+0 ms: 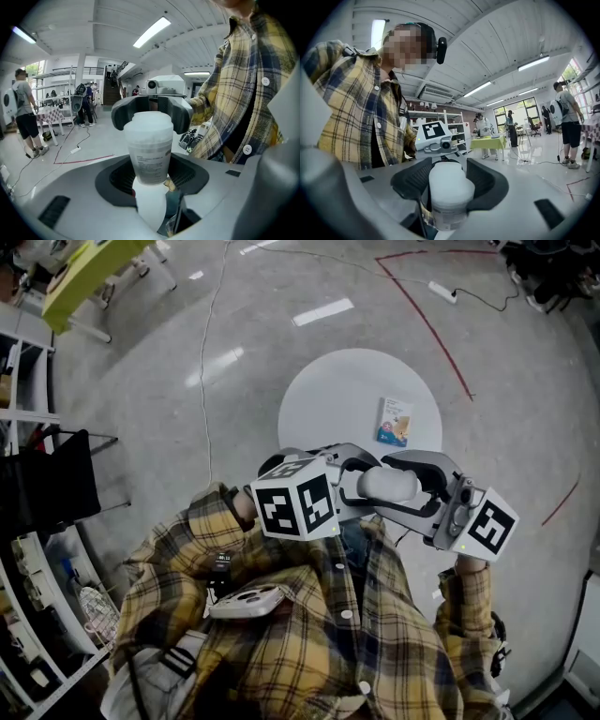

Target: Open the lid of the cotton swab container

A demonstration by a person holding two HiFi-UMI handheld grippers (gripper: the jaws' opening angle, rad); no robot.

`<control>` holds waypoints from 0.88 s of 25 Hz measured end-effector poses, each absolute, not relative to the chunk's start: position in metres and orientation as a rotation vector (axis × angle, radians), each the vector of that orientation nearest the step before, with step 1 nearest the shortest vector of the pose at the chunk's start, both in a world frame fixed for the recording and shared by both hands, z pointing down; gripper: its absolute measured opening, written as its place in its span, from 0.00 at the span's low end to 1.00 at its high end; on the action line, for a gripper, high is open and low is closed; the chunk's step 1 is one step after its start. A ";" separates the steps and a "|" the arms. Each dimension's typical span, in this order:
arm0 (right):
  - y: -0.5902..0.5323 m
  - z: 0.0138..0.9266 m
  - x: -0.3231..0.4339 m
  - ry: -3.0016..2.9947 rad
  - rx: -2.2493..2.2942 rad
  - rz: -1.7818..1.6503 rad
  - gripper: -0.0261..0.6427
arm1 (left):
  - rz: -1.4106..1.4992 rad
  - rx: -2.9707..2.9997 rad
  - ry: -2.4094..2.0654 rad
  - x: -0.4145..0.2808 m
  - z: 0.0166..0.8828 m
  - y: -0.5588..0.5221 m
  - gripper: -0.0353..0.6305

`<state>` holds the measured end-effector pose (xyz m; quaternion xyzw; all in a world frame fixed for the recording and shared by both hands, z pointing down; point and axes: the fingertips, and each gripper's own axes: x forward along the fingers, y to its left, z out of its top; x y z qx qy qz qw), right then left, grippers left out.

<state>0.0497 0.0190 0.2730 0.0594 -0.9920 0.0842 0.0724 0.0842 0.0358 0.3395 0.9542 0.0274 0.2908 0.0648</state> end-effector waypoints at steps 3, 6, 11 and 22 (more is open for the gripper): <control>0.021 0.275 0.049 -2.980 0.158 0.272 0.39 | 0.870 2.871 0.092 0.085 0.340 0.038 0.38; 0.022 0.276 0.049 -2.977 0.147 0.281 0.39 | 0.874 2.869 0.100 0.086 0.340 0.039 0.38; 0.022 0.276 0.048 -2.975 0.143 0.272 0.38 | 0.859 2.851 0.119 0.086 0.340 0.040 0.38; 0.026 0.282 0.048 -2.946 0.109 0.278 0.37 | 0.912 2.856 0.137 0.088 0.347 0.043 0.38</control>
